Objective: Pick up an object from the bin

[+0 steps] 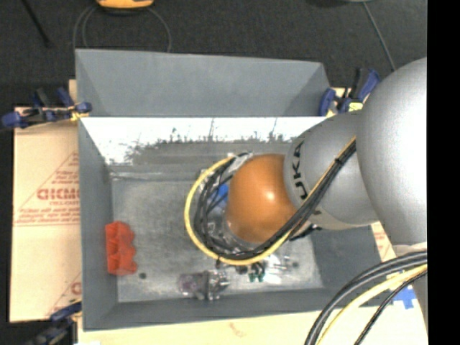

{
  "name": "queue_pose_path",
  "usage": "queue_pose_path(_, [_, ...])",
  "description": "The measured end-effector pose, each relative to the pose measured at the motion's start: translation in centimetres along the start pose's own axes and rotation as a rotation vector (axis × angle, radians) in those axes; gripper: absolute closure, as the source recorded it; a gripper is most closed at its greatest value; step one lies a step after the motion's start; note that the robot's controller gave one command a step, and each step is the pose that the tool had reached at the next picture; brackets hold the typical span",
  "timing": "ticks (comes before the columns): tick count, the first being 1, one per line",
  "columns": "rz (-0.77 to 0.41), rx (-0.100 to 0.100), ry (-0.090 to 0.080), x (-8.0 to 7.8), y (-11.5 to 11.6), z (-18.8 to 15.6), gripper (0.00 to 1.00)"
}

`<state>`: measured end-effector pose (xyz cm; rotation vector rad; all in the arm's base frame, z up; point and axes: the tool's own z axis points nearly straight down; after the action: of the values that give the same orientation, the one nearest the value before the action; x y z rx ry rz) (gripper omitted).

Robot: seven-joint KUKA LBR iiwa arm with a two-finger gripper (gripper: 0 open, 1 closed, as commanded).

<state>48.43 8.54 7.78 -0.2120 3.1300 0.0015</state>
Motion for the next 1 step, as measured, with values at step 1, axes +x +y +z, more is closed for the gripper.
queue_pose_path(1, [-0.062, 0.002, -0.021, 0.09, 1.03, 0.21, 0.0])
